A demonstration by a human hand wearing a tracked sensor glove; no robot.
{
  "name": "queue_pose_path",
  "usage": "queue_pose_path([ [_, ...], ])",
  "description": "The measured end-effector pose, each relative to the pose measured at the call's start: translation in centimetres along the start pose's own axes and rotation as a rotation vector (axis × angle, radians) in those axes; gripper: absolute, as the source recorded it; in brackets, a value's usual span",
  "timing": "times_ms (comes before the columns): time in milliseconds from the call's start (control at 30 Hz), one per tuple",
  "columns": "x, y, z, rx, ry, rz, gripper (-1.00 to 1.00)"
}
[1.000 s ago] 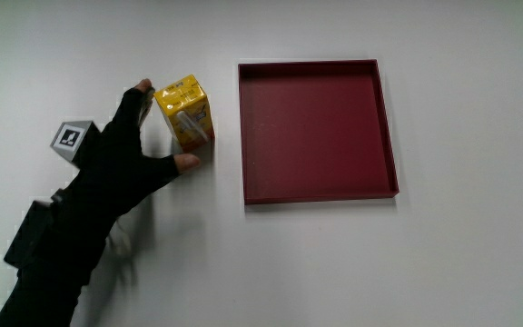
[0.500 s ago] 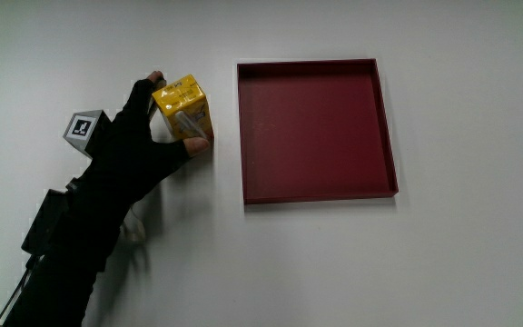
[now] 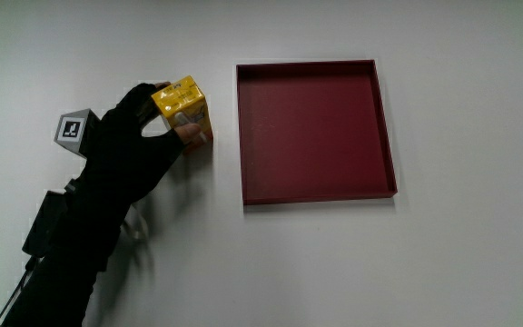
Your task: Pick ice redtea
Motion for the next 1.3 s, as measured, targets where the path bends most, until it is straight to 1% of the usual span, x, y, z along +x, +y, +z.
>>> queue_pose_path([
  [133,0.2,-0.1,0.1,0.024,-0.009,-0.010,0.71],
  [167,0.2,-0.1,0.2,0.030,-0.021,-0.010,0.75],
  [200,-0.1,-0.1,0.3,0.035,-0.016,-0.012,0.79],
  [267,0.0,-0.1,0.3,0.032,-0.023,-0.016,0.88],
  [333,0.0,-0.1,0.3,0.038,-0.022,-0.021,0.96],
  [367,-0.2,-0.1,0.5,0.042,-0.008,-0.016,1.00],
  [400,0.0,-0.1,0.3,0.041,-0.016,-0.017,1.00],
  [467,-0.3,-0.1,0.5,0.044,-0.017,-0.027,1.00],
  [500,-0.4,-0.2,0.5,0.050,-0.028,-0.029,1.00],
  [533,-0.3,-0.2,0.4,0.045,-0.032,-0.035,1.00],
  [567,-0.4,-0.3,0.5,0.049,-0.028,-0.030,1.00],
  [600,-0.5,-0.3,0.6,0.053,-0.028,-0.039,1.00],
  [667,-0.4,-0.4,0.5,0.053,-0.046,-0.040,1.00],
  [700,-0.5,-0.3,0.5,0.054,-0.054,-0.049,1.00],
  [733,-0.6,-0.2,0.7,0.052,-0.046,-0.049,1.00],
  [767,-0.4,-0.2,0.6,0.051,-0.052,-0.055,1.00],
  [800,-0.3,-0.1,0.7,0.051,-0.037,-0.057,1.00],
  [900,0.9,0.1,0.3,0.025,-0.045,-0.081,1.00],
  [967,1.6,0.4,-0.1,0.011,-0.039,-0.088,1.00],
  [1033,2.9,0.4,-1.0,-0.015,-0.057,-0.105,1.00],
  [1067,3.4,0.5,-1.5,-0.032,-0.065,-0.127,1.00],
  [1133,4.1,0.7,-2.2,-0.058,-0.057,-0.125,1.00],
  [1167,4.6,0.7,-2.7,-0.075,-0.071,-0.137,1.00],
  [1233,4.9,1.0,-3.3,-0.096,-0.042,-0.142,1.00],
  [1300,5.9,1.0,-4.3,-0.121,-0.068,-0.159,1.00],
])
